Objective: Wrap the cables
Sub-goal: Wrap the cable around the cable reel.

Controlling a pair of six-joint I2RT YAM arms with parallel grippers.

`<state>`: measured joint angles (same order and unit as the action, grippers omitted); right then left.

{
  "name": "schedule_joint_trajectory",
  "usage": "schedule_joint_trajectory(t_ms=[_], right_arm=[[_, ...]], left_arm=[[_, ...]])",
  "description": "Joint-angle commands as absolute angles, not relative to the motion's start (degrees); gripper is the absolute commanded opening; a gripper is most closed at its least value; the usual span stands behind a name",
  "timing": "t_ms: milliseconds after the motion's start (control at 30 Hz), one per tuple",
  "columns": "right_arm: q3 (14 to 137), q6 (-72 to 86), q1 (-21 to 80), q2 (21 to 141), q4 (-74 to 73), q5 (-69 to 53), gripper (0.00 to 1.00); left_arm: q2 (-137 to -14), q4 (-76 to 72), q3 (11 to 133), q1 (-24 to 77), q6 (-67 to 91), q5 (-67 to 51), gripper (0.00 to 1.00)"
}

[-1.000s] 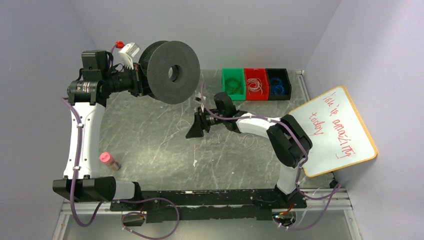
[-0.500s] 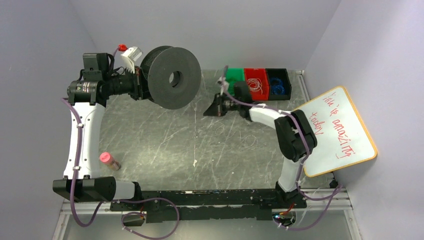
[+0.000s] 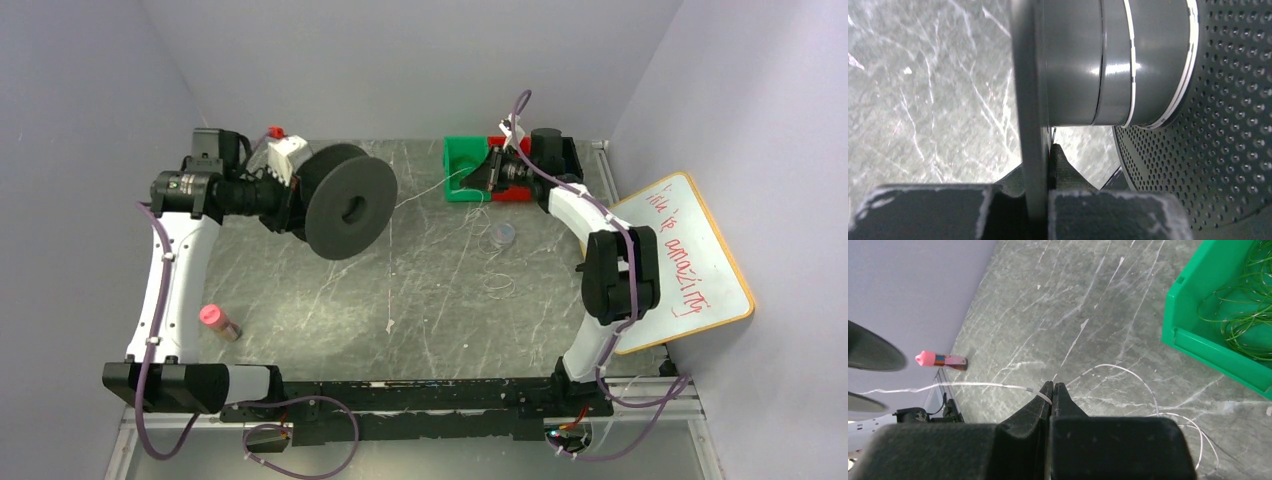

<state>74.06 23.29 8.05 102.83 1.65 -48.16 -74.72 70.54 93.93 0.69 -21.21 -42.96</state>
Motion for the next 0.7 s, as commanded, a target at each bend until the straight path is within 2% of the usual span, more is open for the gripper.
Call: schedule_joint_trajectory(t_ms=[0, 367, 533, 667], right_arm=[[79.00, 20.04, 6.86, 99.91, -3.81, -49.44, 0.00], [89.37, 20.91, 8.85, 97.66, -9.58, -57.54, 0.00], [90.49, 20.31, 14.62, 96.16, -9.06, -62.07, 0.00], [88.50, 19.03, 21.74, 94.97, -6.38, -66.02, 0.00]], left_arm=[[-72.29, 67.73, 88.69, 5.86, -25.37, -31.70, 0.02], [-78.22, 54.58, 80.83, 16.90, -15.65, -0.87, 0.02], [-81.12, 50.17, 80.66, 20.10, -11.52, 6.85, 0.02], [-84.60, 49.84, 83.28, 20.45, -7.52, 8.30, 0.02]])
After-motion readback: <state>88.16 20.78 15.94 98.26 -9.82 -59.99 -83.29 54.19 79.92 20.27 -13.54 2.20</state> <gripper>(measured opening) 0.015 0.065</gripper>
